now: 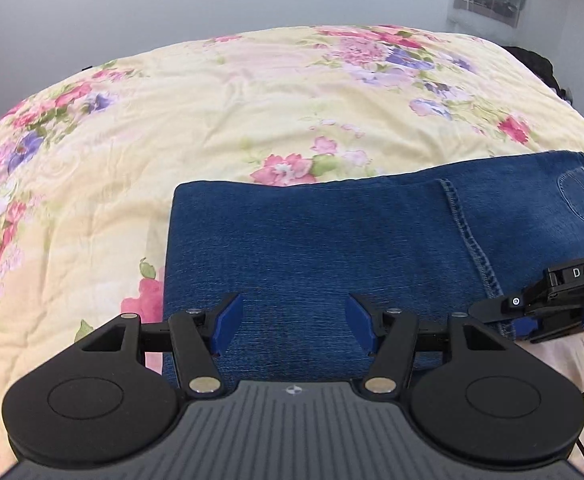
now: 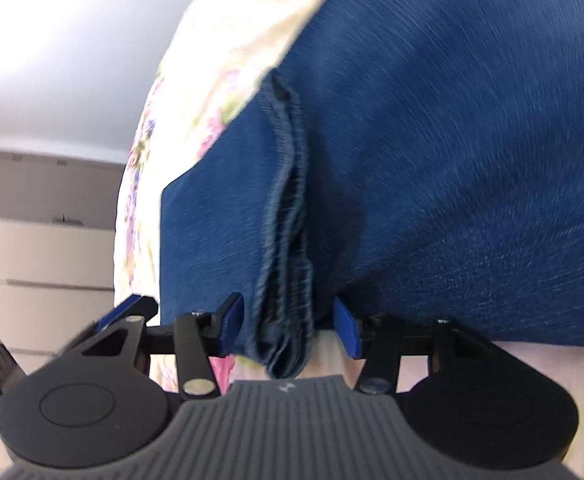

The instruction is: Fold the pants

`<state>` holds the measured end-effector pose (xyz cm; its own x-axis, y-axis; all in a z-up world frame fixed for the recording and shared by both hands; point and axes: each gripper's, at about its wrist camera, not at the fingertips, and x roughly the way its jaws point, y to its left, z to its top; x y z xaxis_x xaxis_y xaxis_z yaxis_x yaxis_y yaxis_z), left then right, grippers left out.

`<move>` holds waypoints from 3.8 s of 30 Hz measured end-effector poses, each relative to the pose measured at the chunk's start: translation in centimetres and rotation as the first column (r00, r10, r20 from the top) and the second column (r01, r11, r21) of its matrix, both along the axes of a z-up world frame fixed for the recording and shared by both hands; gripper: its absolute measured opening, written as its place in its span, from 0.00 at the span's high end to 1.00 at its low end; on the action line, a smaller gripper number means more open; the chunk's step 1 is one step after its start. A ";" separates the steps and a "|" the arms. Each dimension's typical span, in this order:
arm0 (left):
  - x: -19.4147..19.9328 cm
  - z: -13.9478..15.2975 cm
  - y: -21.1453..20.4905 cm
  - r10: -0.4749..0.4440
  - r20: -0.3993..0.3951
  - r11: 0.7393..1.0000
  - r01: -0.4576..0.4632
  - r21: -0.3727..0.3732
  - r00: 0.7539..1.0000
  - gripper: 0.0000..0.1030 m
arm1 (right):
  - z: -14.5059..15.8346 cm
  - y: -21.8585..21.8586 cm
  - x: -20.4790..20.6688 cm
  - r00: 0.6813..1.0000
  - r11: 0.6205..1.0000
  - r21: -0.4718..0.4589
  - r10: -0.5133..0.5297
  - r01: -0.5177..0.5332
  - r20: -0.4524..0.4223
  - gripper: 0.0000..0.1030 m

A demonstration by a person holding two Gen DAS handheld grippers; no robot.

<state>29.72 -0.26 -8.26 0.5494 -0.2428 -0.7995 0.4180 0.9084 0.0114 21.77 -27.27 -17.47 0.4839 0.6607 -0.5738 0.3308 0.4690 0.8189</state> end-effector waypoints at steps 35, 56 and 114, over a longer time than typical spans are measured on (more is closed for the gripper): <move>0.2 3.1 -8.2 0.064 0.070 0.995 -0.058 -0.079 0.995 0.41 | 31.2 -23.8 -2.0 0.938 0.583 -0.781 0.088 0.224 0.335 0.95; 2.6 -3.0 -16.0 -0.007 0.008 0.997 0.006 0.082 1.000 0.57 | 9.2 -39.3 -8.0 0.980 0.781 -0.593 -0.185 0.195 0.078 0.64; 6.4 0.1 -19.9 0.002 0.093 1.000 -0.003 0.013 0.996 0.62 | 11.9 -34.9 1.8 0.959 0.733 -0.643 -0.043 0.220 0.279 1.00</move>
<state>36.15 -20.14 -8.11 0.6221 -0.2312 -0.7480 0.4125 0.9088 0.0622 23.61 -62.20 -5.53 0.7110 0.0744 -0.6992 0.2758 0.8852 0.3746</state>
